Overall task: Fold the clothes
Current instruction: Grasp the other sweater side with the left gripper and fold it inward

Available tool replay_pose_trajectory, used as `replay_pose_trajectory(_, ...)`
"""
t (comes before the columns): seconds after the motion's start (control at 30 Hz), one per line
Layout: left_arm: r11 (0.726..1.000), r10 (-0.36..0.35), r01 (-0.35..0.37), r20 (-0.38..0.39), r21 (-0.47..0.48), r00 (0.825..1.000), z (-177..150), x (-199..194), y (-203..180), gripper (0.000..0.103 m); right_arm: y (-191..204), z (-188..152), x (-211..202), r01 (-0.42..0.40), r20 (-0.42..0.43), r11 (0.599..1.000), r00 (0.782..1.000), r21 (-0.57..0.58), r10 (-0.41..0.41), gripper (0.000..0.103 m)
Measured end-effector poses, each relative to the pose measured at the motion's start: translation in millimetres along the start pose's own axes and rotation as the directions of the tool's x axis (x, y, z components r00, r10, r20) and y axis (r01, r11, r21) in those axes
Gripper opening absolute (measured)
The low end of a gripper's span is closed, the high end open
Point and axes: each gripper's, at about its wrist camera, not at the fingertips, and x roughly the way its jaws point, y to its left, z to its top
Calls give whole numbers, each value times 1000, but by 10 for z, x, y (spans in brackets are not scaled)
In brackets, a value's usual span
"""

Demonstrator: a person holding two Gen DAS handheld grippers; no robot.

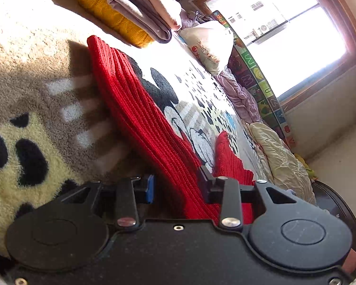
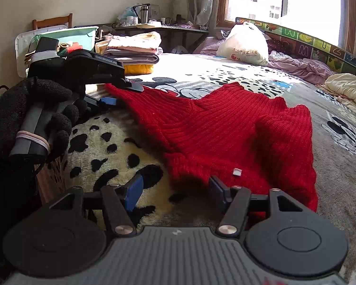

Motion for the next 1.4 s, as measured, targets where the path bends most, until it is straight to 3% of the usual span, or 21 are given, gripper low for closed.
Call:
replay_pose_trajectory(0.07,999,0,-1,18,49,1000,3,29,-124,20,-56,-72,-59,-10,-13,997,1000,73,11,61)
replay_pose_trajectory(0.17,976,2,-16,64,216,998,-31,43,-451,16,-272,-153,-179,-19,-4,973,1000,231,21,61)
replay_pose_trajectory(0.23,929,-32,-4,90,370,995,-144,28,-749,15,-455,-182,-277,-37,27,936,999,350,30,61)
replay_pose_trajectory(0.27,891,-57,5,101,454,993,-229,19,-910,15,-594,-207,-334,-59,56,900,998,431,39,61)
replay_pose_trajectory(0.33,777,-136,43,100,628,986,-489,-13,-1250,15,-836,-248,-421,-97,112,825,993,557,42,61)
replay_pose_trajectory(0.4,623,-222,107,44,775,974,-845,-48,-1566,14,-1107,-331,-507,-152,191,714,981,684,25,62)
replay_pose_trajectory(0.5,327,-274,169,-78,930,959,-1539,-36,-1885,13,-1417,-491,-608,-214,274,564,961,798,-23,66)
replay_pose_trajectory(0.57,127,-256,194,-157,973,954,-1982,11,-1964,12,-1549,-577,-668,-247,311,503,949,828,-47,66)
replay_pose_trajectory(0.6,59,-238,211,-191,976,952,-2138,40,-1965,11,-1591,-610,-695,-263,329,484,943,835,-55,67)
replay_pose_trajectory(0.67,-38,-181,240,-243,970,953,-2381,135,-1938,11,-1679,-709,-760,-299,369,438,926,848,-82,68)
replay_pose_trajectory(0.73,-65,-155,232,-239,971,958,-2491,223,-1904,12,-1744,-782,-810,-301,377,415,920,858,-112,70)
replay_pose_trajectory(0.77,-57,-153,239,-245,969,957,-2492,250,-1904,22,-1769,-806,-826,-290,369,413,921,863,-124,70)
replay_pose_trajectory(0.8,-40,-152,262,-265,964,952,-2471,264,-1911,45,-1788,-815,-828,-271,353,418,927,867,-130,70)
replay_pose_trajectory(0.83,-20,-165,288,-287,958,944,-2442,255,-1914,55,-1801,-817,-820,-257,340,425,931,868,-132,70)
replay_pose_trajectory(1.03,20,-208,386,-374,922,904,-2250,110,-1912,58,-1791,-713,-663,-189,273,487,956,853,-108,73)
replay_pose_trajectory(1.1,83,-223,422,-396,903,891,-2032,81,-1877,57,-1787,-682,-596,-173,257,494,960,852,-106,74)
replay_pose_trajectory(1.17,200,-262,456,-401,867,878,-1730,65,-1836,57,-1800,-663,-520,-156,238,490,965,858,-110,74)
replay_pose_trajectory(1.23,347,-294,451,-361,822,885,-1421,60,-1762,56,-1820,-672,-438,-139,215,477,970,868,-109,74)
replay_pose_trajectory(1.33,601,-267,360,-245,714,932,-939,148,-1523,51,-1874,-722,-320,-138,201,437,974,889,-101,74)
replay_pose_trajectory(1.4,744,-228,290,-180,602,957,-652,256,-1327,43,-1900,-752,-278,-153,211,417,973,896,-97,73)
